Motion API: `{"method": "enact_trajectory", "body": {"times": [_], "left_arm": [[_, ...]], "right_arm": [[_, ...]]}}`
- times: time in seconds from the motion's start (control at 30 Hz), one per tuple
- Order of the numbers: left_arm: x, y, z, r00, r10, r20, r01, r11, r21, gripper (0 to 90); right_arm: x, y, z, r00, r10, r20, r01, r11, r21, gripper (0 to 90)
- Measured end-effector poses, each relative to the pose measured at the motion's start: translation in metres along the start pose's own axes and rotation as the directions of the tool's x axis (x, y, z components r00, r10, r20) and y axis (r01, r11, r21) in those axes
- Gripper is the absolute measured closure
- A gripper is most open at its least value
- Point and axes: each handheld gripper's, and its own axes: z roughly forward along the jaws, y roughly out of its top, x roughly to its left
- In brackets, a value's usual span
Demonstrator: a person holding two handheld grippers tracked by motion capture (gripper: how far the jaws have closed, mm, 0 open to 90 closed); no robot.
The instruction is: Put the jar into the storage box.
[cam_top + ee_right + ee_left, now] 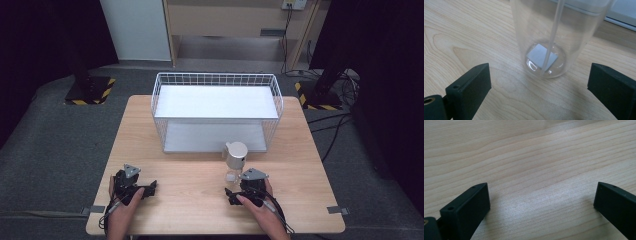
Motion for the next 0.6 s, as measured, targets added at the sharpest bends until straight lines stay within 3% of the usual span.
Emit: {"method": "enact_trajectory", "body": {"times": [0.5, 0.6], "left_arm": [[0.0, 0.0, 0.0, 1.0, 0.0, 0.0, 0.0, 1.0, 0.0, 0.0], [0.0, 0.0, 0.0, 1.0, 0.001, 0.0, -0.001, 1.0, 0.0, 0.0]], "right_arm": [[0.001, 0.008, 0.004, 1.0, -0.001, -0.008, 0.001, 0.999, -0.033, 8.6], [0.001, 0.012, 0.003, 1.0, 0.009, -0.002, -0.009, 0.997, -0.071, 11.0]]}}
